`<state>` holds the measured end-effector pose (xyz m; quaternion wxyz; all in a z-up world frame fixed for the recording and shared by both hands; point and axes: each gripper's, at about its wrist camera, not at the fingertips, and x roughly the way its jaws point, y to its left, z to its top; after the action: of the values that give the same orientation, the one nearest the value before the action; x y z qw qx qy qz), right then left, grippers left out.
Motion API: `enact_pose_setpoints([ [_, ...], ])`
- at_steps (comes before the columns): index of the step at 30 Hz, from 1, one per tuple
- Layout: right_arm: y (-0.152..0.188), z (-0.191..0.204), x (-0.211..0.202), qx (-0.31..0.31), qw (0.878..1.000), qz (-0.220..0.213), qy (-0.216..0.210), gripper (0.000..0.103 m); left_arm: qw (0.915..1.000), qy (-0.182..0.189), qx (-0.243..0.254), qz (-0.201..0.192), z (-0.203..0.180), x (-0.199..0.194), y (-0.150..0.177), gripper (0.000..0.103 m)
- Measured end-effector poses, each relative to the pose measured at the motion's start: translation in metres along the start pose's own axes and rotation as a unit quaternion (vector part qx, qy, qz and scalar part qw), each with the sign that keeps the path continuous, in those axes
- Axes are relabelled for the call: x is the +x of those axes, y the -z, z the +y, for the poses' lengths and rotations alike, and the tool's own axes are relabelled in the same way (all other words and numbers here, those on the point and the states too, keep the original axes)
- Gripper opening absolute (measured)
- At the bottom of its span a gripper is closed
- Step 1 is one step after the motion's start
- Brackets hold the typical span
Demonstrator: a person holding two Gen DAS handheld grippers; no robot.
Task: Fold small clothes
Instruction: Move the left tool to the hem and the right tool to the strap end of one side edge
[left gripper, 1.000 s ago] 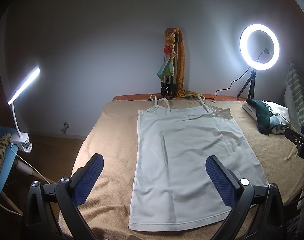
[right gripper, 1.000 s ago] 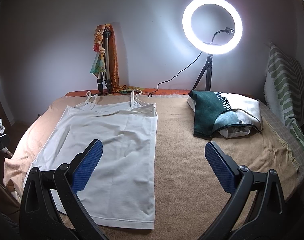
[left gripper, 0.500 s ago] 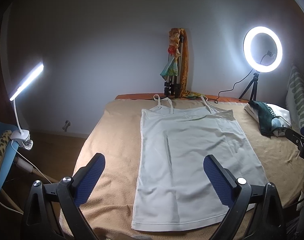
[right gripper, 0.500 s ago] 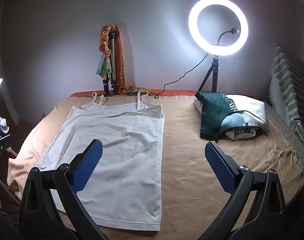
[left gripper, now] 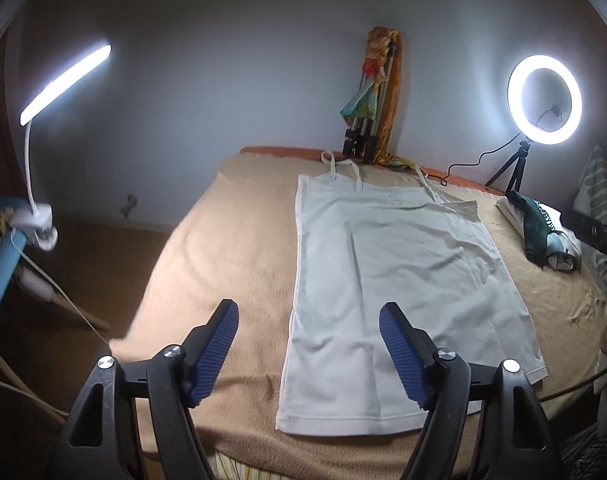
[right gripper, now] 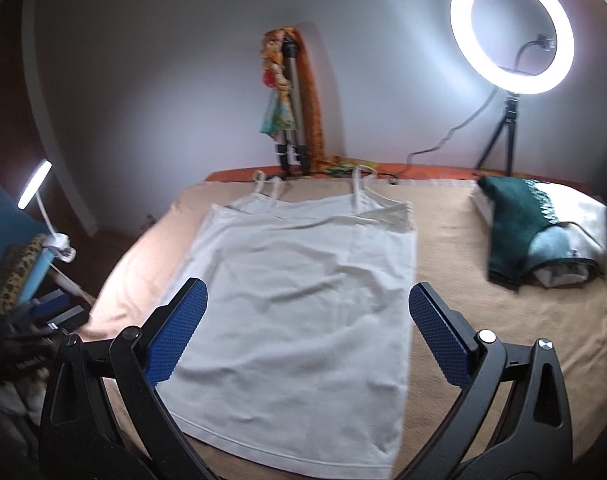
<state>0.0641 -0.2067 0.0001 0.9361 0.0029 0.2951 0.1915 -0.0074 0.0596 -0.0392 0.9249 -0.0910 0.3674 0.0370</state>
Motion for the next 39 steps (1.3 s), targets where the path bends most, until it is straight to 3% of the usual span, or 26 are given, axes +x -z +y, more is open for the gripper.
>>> enact_pose_setpoints([
  [6, -0.033, 0.038, 0.038, -0.052, 0.997, 0.039, -0.041, 0.102, 0.9955, 0.04, -0.067, 0.054, 0.024, 0.017, 0.026, 0.047],
  [8, -0.044, 0.048, 0.052, -0.053, 0.995, 0.054, -0.063, 0.094, 0.9926, 0.052, -0.081, 0.075, 0.029, 0.025, 0.036, 0.042],
  [12, -0.06, 0.072, 0.095, -0.048, 0.989, 0.096, -0.102, 0.078, 0.9884, 0.061, -0.089, 0.107, 0.031, 0.039, 0.047, 0.04],
  [20, -0.07, 0.122, 0.191, -0.065, 0.972, 0.185, -0.132, 0.062, 0.9834, 0.075, -0.107, 0.126, 0.038, 0.054, 0.052, 0.036],
  [23, -0.072, 0.136, 0.229, -0.061, 0.965, 0.216, -0.134, 0.055, 0.98, 0.086, -0.115, 0.137, 0.04, 0.062, 0.054, 0.029],
  [30, -0.071, 0.156, 0.31, -0.051, 0.957, 0.268, -0.102, 0.052, 0.9745, 0.096, -0.135, 0.152, 0.044, 0.072, 0.055, 0.025],
  [39, -0.067, 0.165, 0.363, -0.078, 0.951, 0.297, -0.042, 0.051, 0.9721, 0.102, -0.144, 0.155, 0.048, 0.08, 0.055, 0.014],
])
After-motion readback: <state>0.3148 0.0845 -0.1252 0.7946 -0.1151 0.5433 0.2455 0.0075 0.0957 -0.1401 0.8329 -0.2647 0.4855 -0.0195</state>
